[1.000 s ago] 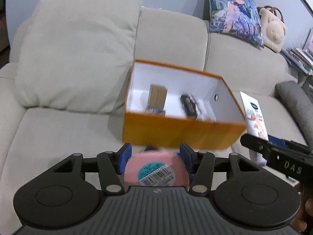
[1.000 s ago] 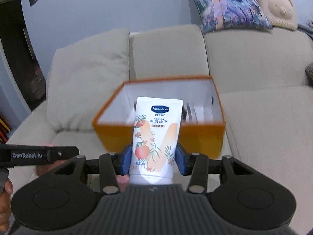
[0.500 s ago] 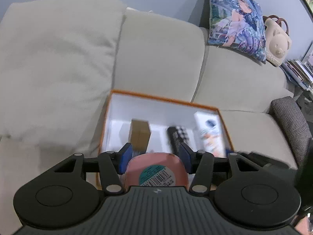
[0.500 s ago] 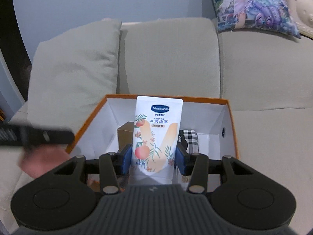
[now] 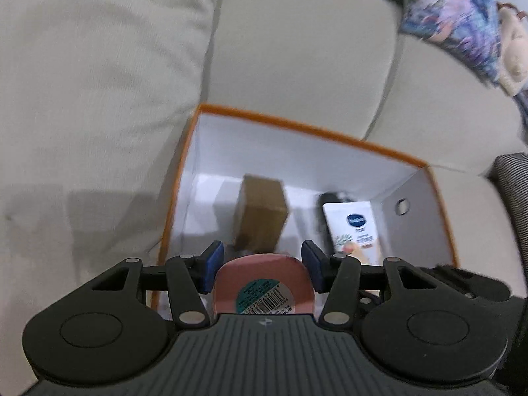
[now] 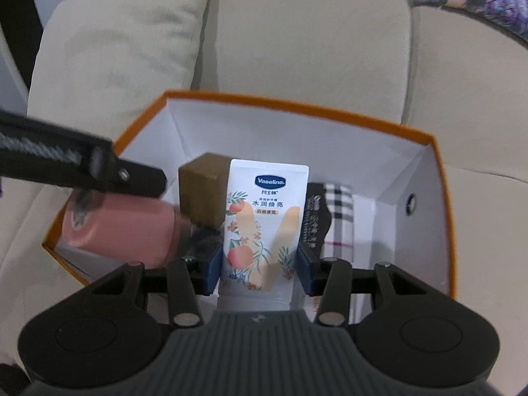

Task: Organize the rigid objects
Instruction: 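Carry the pink tumbler and Vaseline tube with both tools into the orange box, then open both tools to release the tumbler and tube inside the box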

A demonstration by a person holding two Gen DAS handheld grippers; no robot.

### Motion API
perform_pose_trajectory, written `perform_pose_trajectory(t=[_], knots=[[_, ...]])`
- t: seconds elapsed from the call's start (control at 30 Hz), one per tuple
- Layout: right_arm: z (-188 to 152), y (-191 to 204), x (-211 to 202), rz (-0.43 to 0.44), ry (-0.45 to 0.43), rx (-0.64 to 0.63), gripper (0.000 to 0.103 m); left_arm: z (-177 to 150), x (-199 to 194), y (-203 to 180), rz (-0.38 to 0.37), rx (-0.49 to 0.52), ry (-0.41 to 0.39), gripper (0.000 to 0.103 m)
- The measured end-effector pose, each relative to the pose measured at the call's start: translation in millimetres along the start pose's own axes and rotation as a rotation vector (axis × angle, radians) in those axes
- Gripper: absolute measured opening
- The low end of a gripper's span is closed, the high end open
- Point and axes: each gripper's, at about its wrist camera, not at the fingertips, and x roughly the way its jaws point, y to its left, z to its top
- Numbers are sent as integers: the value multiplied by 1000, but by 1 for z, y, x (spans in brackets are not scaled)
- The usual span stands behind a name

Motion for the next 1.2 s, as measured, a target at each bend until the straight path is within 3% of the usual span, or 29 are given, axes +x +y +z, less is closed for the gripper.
perform_pose_trajectory(t=[0.4,0.6,0.73,0.8,0.87,1.2], knots=[[-4,6,44,-10,161,-25,48,0,20,-3,39,38,34,60],[-2,5,50,-10,189,-7,43,7,26,-6,30,53,41,60],[-1,6,49,-16,184,-12,44,8,25,-7,21,63,37,65],[-1,7,46,-17,176,-14,49,8,24,-6,11,51,33,77],[-1,8,42,-18,161,-22,51,8,20,-4,10,45,20,82],[2,6,0,-14,53,-10,57,5,-18,3,-2,39,-45,83]])
